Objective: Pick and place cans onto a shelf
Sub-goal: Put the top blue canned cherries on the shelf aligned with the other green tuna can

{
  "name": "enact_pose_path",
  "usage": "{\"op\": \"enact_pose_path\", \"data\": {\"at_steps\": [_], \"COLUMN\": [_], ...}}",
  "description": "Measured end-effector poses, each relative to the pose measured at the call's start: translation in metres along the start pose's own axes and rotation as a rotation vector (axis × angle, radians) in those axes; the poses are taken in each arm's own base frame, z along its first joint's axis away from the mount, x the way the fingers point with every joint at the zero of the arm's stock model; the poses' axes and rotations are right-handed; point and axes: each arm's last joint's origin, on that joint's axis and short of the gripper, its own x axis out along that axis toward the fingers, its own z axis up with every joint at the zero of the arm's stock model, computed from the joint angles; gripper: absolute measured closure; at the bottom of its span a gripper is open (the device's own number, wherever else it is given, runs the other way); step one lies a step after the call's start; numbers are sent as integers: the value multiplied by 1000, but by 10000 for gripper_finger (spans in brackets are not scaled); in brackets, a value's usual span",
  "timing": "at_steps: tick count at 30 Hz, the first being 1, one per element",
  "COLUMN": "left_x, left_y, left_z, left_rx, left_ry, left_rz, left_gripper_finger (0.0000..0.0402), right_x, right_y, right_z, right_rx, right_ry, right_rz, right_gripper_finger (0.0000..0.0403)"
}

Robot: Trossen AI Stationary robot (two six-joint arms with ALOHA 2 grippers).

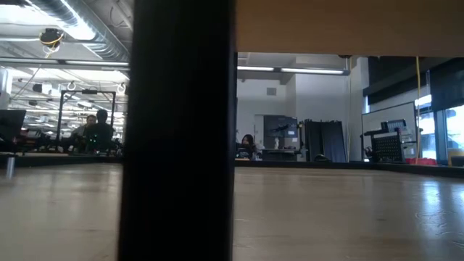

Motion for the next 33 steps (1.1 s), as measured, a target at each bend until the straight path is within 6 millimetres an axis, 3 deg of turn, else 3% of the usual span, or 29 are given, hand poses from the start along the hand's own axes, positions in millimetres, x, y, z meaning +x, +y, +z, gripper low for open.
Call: {"op": "enact_pose_path", "data": {"at_steps": [15, 21, 33], "left_x": [0, 0, 0], "left_y": [0, 0, 0], "left_z": [0, 0, 0], "left_rx": [1, 0, 1], "left_ry": [0, 0, 0], "left_rz": [-1, -1, -1], "left_gripper_finger": [350, 350, 350], "right_x": [3, 13, 16], "right_y": [2, 6, 3], "right_z": [-4, -8, -7], "right_rx": [-22, -52, -54], "right_ry": [33, 61, 61], "right_rz": [7, -82, -154], "right_gripper_finger": [329, 329, 329]}}
